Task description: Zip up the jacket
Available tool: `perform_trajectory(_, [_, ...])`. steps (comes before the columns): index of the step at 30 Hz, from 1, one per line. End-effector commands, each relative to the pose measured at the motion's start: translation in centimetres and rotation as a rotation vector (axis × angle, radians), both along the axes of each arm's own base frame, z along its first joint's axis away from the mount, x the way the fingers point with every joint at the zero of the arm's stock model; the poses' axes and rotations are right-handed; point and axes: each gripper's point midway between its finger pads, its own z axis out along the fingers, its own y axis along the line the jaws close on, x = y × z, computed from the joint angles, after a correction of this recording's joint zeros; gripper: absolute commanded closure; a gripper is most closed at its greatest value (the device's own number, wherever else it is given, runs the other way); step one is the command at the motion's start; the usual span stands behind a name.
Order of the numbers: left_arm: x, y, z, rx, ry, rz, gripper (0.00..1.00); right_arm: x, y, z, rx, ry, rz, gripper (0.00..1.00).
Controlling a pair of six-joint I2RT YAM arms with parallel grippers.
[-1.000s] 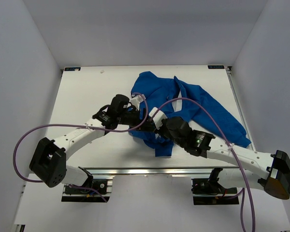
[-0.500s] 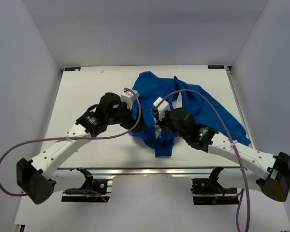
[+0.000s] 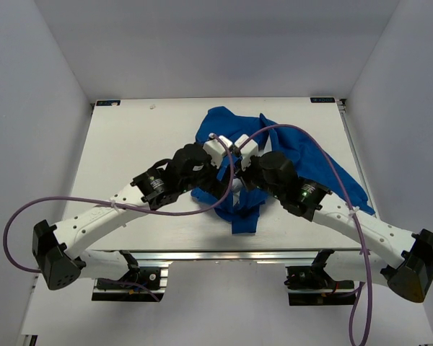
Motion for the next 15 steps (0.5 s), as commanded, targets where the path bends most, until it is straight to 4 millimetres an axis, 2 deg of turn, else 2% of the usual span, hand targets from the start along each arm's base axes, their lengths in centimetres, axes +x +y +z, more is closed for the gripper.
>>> perform_trajectory(1, [0.4, -0.8, 0.5, 0.048, -0.084, -0.051, 0.02, 0.3, 0.9, 2.8, 0.074, -0.017, 0.022, 1.00])
perform_trajectory(2, [0.6, -1.2, 0.7, 0.046, -0.116, -0.070, 0.02, 0.4, 0.8, 2.9, 0.082, -0.011, 0.021, 1.00])
perform_trajectory(5, [0.5, -1.5, -0.6, 0.053, -0.123, -0.090, 0.05, 0.4, 0.6, 3.1, 0.108, 0.026, 0.019, 1.00])
perform_trajectory(8, [0.3, -1.8, -0.4, -0.002, -0.155, -0.106, 0.08, 0.8, 0.1, 2.9, 0.123, 0.059, 0.003, 1.00])
perform_trajectory(9, [0.1, -2.0, 0.5, -0.040, -0.179, -0.118, 0.10, 1.0, 0.0, 2.9, 0.129, 0.069, 0.006, 1.00])
perform_trajectory(10, [0.0, -2.0, 0.6, -0.051, -0.183, -0.124, 0.10, 1.0, -0.1, 2.7, 0.134, 0.081, 0.009, 1.00])
perform_trajectory(15, [-0.9, -2.0, 0.3, -0.068, -0.167, -0.156, 0.14, 1.3, -0.2, 2.1, 0.155, 0.147, 0.024, 1.00])
